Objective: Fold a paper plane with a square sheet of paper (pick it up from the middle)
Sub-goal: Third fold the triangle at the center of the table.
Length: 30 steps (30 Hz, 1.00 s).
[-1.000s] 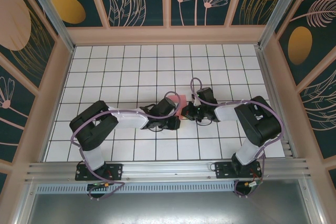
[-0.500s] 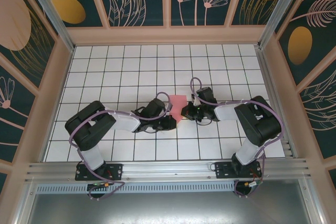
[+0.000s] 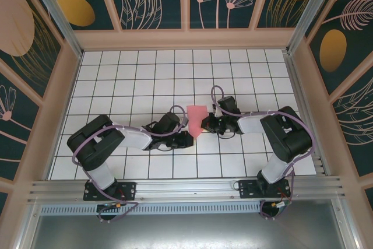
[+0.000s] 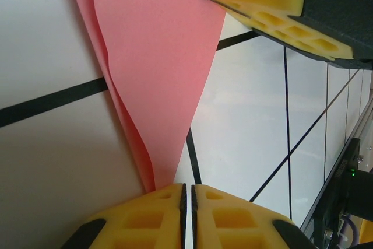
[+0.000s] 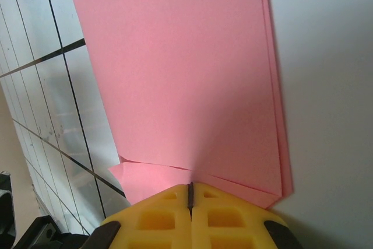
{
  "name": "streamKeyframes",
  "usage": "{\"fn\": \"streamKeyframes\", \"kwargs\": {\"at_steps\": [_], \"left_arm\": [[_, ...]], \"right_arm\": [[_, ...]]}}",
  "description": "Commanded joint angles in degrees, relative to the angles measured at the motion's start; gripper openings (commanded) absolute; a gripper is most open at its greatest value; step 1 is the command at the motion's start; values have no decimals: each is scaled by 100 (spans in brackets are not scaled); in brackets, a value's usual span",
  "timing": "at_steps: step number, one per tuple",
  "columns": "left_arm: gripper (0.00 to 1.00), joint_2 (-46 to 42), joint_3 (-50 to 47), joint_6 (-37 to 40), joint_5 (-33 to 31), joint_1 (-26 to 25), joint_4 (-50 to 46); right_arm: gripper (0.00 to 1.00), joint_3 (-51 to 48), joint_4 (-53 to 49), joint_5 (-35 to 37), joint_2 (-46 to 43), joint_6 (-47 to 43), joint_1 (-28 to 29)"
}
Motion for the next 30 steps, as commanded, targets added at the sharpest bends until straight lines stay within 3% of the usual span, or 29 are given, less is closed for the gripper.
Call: {"fn": "streamKeyframes", "kwargs": {"at_steps": [1,11,18,24,30], "left_arm": [[12,27,-200,47,-112,-49,-1182],[12,-1189,209,176,-816,-49,-1375],[13,-315,955,65,-318,-45,-603],[12,656,1364,37,-199,-26,-741],[10,659,982,86,-645,-27,-1191]], "right_arm": [[0,-37,-511,682,210,-182,-43],[0,-141,-365,625,179,-16,-30],[0,-151,-377,655,192,4,-29],[0,-131,-415,673,186,-5,-34],[0,-54,-478,702,42,-80,-50]]}}
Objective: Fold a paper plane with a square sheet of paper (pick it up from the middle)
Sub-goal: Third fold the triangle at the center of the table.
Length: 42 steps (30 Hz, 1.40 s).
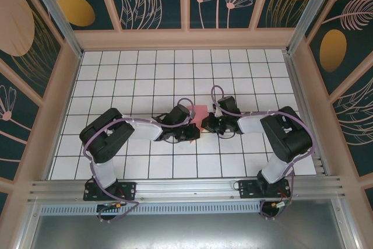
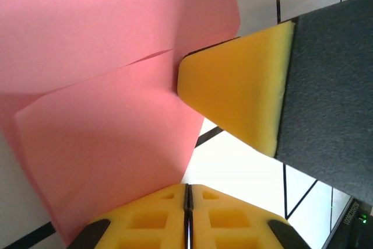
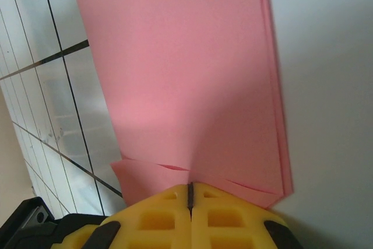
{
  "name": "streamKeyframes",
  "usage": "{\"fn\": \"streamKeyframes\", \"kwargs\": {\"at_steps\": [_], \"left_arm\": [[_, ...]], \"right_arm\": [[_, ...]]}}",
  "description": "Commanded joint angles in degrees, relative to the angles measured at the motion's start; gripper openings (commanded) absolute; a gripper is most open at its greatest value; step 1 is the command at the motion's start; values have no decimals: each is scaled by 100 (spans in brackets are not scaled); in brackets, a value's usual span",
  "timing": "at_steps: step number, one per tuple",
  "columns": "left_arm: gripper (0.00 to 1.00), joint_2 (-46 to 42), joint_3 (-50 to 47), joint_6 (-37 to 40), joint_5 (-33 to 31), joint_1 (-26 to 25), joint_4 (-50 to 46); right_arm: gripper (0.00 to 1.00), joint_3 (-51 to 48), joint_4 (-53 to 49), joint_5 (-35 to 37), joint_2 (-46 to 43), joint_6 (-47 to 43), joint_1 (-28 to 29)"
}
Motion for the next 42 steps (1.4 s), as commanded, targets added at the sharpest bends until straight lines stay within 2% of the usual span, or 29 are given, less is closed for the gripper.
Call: {"fn": "streamKeyframes", "kwargs": {"at_steps": [1,8,17,23,28,31,36,42], "left_arm": [[10,-113,-326,49,-246,-7,-447],[10,-290,-790,77,-118,-1,-342],[9,-319,-781,97,-133,-7,-327],[9,-305,-738,109,-152,-3,-375],[8,-326,-725,131,-235,-2,-470],[5,-326,-744,160,-325,-5,-560],[4,-313,-834,177,-370,-8,-555],[4,-274,-877,215,-400,-9,-557]], "right_arm": [[0,-12,-529,672,57,-127,-59],[0,143,-587,602,-122,-214,-81],[0,-73,-87,-9,-871,-5,70],[0,-283,539,-154,-532,347,359],[0,-286,737,-78,-66,363,382],[0,-282,676,43,99,227,270],[0,-286,545,165,158,-61,-303],[0,-208,541,-41,171,-202,-890]]}}
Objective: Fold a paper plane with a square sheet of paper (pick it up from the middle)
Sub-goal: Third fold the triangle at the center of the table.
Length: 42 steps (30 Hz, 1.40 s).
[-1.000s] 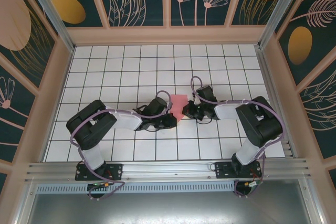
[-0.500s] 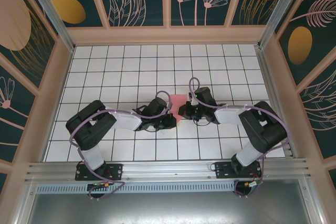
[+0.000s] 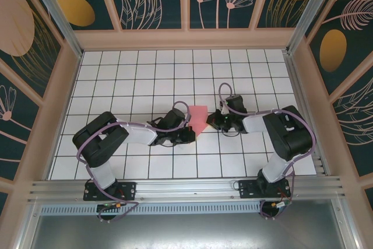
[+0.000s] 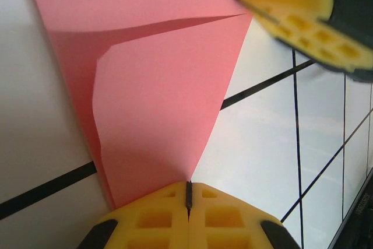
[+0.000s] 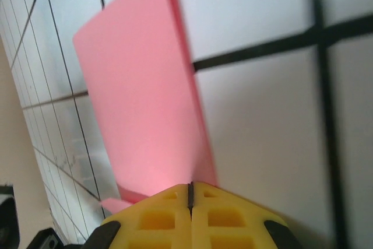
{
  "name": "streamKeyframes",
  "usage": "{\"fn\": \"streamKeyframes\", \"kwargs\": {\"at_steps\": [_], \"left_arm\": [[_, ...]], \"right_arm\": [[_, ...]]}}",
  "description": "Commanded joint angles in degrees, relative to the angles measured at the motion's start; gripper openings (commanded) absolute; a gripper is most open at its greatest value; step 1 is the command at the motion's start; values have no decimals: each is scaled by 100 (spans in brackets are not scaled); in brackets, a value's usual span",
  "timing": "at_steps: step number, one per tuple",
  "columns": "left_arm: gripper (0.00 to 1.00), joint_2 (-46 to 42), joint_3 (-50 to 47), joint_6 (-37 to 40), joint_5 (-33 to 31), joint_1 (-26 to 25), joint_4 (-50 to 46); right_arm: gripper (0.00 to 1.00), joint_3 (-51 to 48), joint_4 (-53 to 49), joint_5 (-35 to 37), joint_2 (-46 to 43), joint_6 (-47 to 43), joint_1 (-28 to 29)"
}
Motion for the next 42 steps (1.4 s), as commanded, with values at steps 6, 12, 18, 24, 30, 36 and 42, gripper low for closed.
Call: {"fn": "streamKeyframes", "kwargs": {"at_steps": [6,12,18,24,30,36,42], "left_arm": [[4,112,-265,137,-245,0,-799],[5,91,-231,133,-222,3,-766],[5,84,-185,172,-212,2,-799],[6,42,-225,177,-152,2,-799],[8,-89,-363,234,51,3,-820],[9,-241,-534,143,51,-1,-1033],[10,-292,-686,142,109,2,-1045]], "right_arm": [[0,186,-168,25,-532,-222,43],[0,168,-43,-68,-589,-2,613],[0,-80,334,-148,-238,236,773],[0,-207,147,103,56,178,739],[0,-236,14,345,275,180,685],[0,-144,-120,421,258,117,686],[0,-62,-282,485,249,39,679]]}}
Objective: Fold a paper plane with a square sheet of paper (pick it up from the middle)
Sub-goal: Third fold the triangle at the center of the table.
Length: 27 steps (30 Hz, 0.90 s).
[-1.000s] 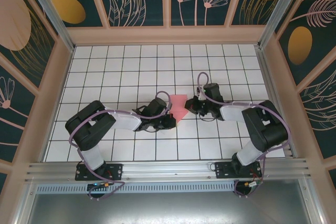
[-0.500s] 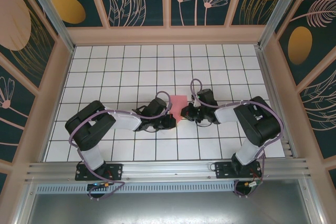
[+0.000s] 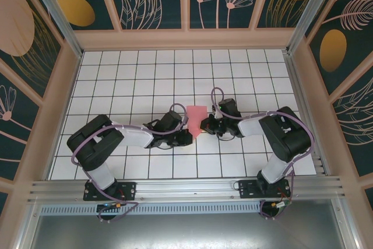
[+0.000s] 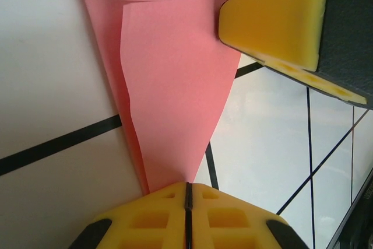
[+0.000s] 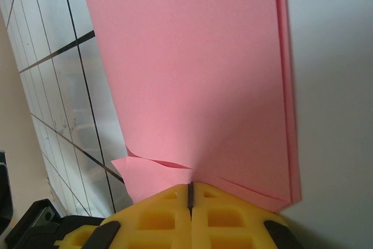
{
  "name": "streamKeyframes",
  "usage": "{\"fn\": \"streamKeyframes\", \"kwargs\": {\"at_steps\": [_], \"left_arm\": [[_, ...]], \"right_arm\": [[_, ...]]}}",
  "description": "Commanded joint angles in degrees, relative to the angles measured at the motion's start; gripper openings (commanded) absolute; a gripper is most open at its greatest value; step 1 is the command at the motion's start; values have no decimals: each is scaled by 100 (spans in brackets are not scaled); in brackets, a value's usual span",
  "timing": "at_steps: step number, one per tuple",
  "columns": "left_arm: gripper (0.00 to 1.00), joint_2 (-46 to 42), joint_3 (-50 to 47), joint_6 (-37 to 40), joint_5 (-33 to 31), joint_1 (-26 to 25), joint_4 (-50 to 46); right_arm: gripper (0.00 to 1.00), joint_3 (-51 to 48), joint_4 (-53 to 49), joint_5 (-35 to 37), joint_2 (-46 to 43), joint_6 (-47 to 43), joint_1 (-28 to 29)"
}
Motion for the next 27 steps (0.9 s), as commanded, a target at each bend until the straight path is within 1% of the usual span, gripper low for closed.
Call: {"fn": "streamKeyframes", "kwargs": {"at_steps": [1,7,11,15,17,20,22,27], "left_arm": [[10,-119,-323,64,147,-5,-999],[12,-278,-421,273,359,1,-1138],[12,-350,-299,373,211,-3,-1423],[12,-757,-187,290,-28,-5,-1495],[12,-1001,-80,209,-164,-7,-1429],[12,-1140,87,102,-246,-6,-1120],[12,-1045,216,39,-170,-6,-832],[14,-364,484,-47,379,-2,-338]], "right_arm": [[0,39,-460,530,250,-143,-45],[0,78,-602,610,216,-175,-49],[0,103,-688,663,190,-184,-49],[0,105,-709,681,180,-172,-45],[0,104,-709,689,180,-164,-49],[0,87,-692,696,188,-153,-49],[0,87,-670,692,204,-144,-44],[0,113,-657,670,230,-127,-40]]}}
